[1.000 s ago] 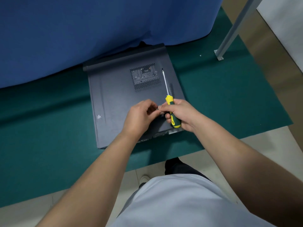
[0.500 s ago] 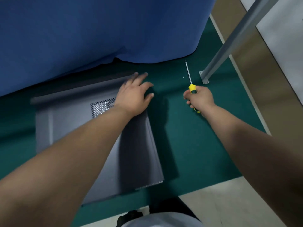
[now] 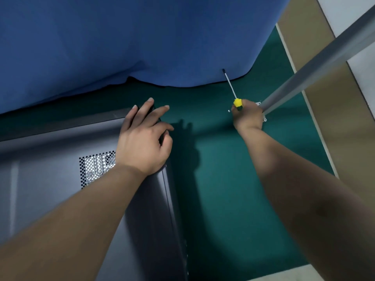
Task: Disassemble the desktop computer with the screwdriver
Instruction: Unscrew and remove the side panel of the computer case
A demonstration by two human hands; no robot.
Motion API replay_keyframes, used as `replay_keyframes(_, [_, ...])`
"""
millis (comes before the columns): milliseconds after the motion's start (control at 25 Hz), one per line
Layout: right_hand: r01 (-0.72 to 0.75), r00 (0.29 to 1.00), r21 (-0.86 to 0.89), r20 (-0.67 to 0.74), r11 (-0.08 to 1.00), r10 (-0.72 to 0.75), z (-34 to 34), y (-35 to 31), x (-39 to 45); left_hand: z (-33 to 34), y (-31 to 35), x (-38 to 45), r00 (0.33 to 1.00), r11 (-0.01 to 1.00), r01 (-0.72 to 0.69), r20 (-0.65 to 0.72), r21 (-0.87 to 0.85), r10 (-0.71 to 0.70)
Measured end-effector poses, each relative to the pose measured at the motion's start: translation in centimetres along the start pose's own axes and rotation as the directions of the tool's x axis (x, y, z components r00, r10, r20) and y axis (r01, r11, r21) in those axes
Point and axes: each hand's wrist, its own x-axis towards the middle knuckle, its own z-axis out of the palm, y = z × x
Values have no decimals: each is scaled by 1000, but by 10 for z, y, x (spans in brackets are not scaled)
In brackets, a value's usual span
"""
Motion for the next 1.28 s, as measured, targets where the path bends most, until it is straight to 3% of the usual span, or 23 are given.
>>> replay_keyframes(440, [195, 980, -142, 68, 971, -187, 1, 1, 2, -1, 3, 1, 1000, 1000, -6, -25, 11, 6])
replay_keyframes(680, [232, 973, -166, 24, 958, -231, 4, -5, 4, -4, 4, 2, 1000, 1000, 7, -6, 9, -7])
replay_keyframes(840, [196, 978, -141, -43, 970, -204, 3, -7, 11, -4, 4, 1, 1000, 1000, 6, -6, 8, -6])
replay_keyframes(1080, [164, 986, -25, -23, 986, -165, 7, -1, 3, -4, 3, 1, 1000, 1000, 3, -13, 1, -3])
replay_keyframes(1280, [131, 985, 96, -125, 987, -118, -3, -9, -27, -3, 2, 1, 1000, 1000, 5, -16, 0, -5])
